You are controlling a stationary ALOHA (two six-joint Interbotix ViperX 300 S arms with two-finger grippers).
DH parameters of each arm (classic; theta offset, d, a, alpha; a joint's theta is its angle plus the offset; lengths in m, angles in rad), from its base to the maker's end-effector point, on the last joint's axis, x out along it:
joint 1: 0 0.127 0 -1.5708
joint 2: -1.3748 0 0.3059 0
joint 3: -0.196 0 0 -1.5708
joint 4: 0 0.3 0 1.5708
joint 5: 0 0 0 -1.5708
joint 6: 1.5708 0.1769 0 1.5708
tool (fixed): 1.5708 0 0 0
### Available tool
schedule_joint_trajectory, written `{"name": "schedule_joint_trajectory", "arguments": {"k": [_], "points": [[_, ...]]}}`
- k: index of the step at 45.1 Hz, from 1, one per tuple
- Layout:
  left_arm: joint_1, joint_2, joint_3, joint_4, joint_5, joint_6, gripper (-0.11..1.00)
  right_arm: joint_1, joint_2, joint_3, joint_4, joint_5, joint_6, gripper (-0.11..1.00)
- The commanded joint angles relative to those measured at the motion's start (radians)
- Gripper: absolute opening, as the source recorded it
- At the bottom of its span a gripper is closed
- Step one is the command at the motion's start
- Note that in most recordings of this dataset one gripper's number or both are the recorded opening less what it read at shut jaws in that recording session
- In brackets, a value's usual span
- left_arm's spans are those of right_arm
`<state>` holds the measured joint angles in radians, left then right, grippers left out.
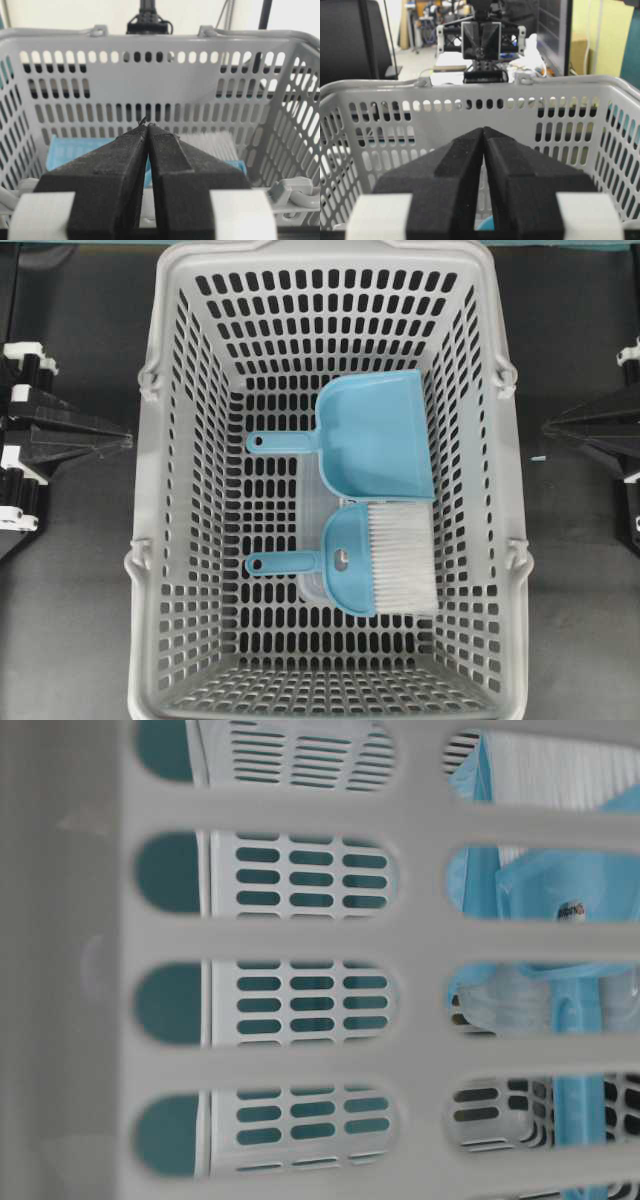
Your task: Pick up the hand brush from the shopping basket with the left arm.
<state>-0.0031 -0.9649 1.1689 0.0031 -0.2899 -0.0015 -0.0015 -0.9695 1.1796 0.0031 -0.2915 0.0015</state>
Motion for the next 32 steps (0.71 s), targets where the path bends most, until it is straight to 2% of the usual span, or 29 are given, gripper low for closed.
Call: {"name": "schedule_joint_trajectory", "arguments": {"k": [1,4,10,14,21,27,32], "points": [[-0.008,0.023,-0.072,0.04,0.069,-0.034,0.06,0.012,0.011,-0.021,0.003,-0.005,0.017,0.0],[-0.011,0.044,-0.129,0.04,0.155,-0.046,0.01,0.018,0.003,-0.034,0.029,0.035,0.031,0.0],[-0.029,0.103,-0.259,0.04,0.348,-0.048,0.0,0.021,-0.015,-0.069,0.031,0.178,0.078,0.0],[-0.052,0.189,-0.385,0.04,0.531,-0.048,0.0,0.023,-0.038,-0.103,0.031,0.307,0.089,0.0],[-0.077,0.348,-0.56,0.04,0.762,-0.048,0.0,0.023,-0.077,-0.141,0.025,0.483,0.089,0.0],[-0.089,0.476,-0.693,0.04,0.894,-0.052,0.0,0.025,-0.101,-0.146,0.023,0.577,0.089,0.0],[-0.095,0.565,-0.778,0.04,0.956,-0.058,0.0,0.023,-0.11,-0.149,0.023,0.586,0.089,0.0]]}}
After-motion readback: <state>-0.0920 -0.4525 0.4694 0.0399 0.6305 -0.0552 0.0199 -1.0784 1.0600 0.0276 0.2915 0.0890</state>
